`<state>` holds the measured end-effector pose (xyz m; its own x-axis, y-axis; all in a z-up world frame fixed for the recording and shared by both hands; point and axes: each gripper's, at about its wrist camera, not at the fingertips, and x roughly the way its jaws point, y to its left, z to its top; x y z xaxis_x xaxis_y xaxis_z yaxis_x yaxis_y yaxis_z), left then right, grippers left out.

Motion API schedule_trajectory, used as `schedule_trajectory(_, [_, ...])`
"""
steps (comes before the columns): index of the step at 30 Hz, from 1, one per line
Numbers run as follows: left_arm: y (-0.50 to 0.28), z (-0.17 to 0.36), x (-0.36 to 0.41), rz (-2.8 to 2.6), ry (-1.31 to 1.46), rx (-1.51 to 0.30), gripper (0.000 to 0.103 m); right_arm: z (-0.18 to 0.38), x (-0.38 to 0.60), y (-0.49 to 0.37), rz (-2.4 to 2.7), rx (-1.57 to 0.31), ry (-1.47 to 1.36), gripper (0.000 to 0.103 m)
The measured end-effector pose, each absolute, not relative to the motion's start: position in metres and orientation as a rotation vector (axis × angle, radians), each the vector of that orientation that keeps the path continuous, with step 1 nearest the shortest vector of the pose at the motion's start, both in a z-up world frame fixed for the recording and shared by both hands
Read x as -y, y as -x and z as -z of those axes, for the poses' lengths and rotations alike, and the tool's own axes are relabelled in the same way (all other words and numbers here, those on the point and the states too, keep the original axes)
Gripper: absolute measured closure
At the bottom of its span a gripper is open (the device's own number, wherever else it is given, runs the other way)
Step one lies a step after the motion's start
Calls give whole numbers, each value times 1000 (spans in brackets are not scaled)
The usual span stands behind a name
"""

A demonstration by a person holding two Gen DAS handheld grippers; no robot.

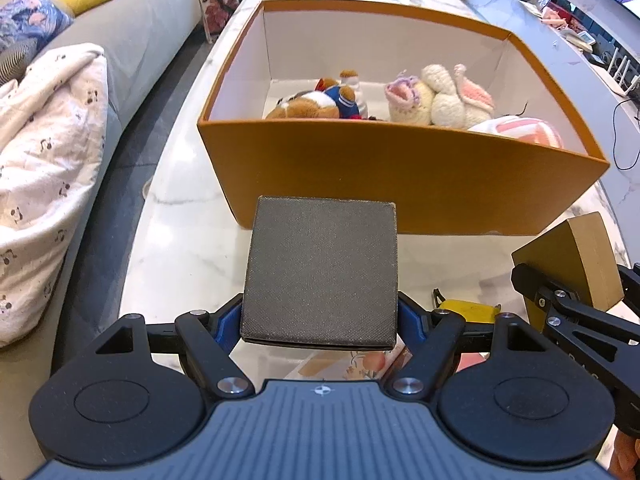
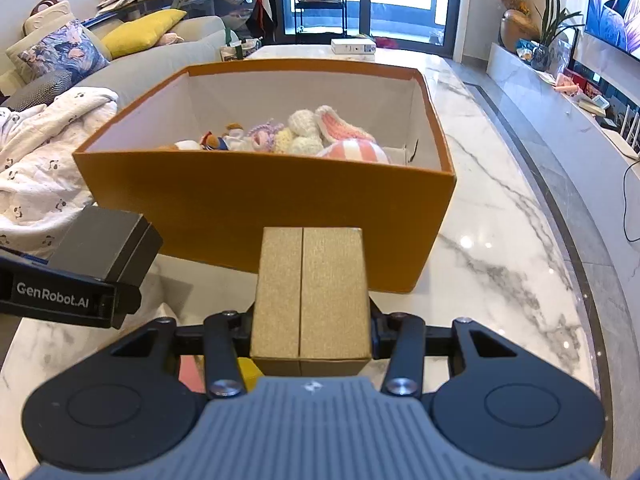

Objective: Organize objects
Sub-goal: 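Lift the grey block and cardboard box and carry both over the orange box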

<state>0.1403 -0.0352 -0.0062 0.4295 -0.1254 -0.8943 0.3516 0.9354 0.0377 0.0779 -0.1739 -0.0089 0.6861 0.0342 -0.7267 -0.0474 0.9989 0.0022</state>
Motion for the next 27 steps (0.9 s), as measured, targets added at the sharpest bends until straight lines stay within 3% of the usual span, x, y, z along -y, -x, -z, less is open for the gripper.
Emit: schedule_trajectory(27, [-129, -45, 27, 320, -169, -931, 15, -36, 180, -49, -70, -703, -2, 55])
